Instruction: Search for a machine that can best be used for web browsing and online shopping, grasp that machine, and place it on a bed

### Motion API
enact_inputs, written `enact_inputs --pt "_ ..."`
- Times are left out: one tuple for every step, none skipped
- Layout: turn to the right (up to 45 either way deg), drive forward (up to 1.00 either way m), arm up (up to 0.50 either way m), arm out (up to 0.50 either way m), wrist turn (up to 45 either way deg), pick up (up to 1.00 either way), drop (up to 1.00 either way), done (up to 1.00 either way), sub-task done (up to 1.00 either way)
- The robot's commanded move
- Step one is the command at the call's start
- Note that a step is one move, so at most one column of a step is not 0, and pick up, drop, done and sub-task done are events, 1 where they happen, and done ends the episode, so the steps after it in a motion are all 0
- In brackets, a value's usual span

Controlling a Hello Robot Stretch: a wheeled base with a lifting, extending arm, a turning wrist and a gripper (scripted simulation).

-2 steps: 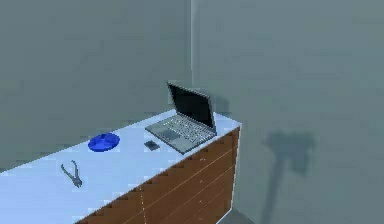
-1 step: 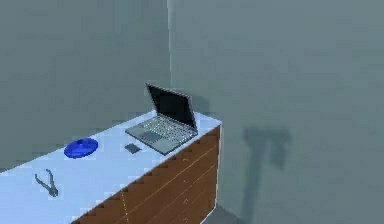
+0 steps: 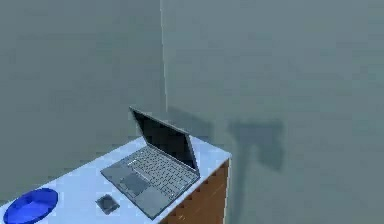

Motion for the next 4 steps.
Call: enact_inputs --pt "-45.0 0.00 0.00 0.00 0.0 0.00 0.00 0.00 0.00" --pt "-45.0 0.00 0.00 0.00 0.0 0.00 0.00 0.00 0.00" --pt "-12.0 0.00 0.00 0.00 0.0 0.00 0.00 0.00 0.00" --pt "0.0 0.00 0.50 0.00 0.0 0.00 0.00 0.00 0.00"
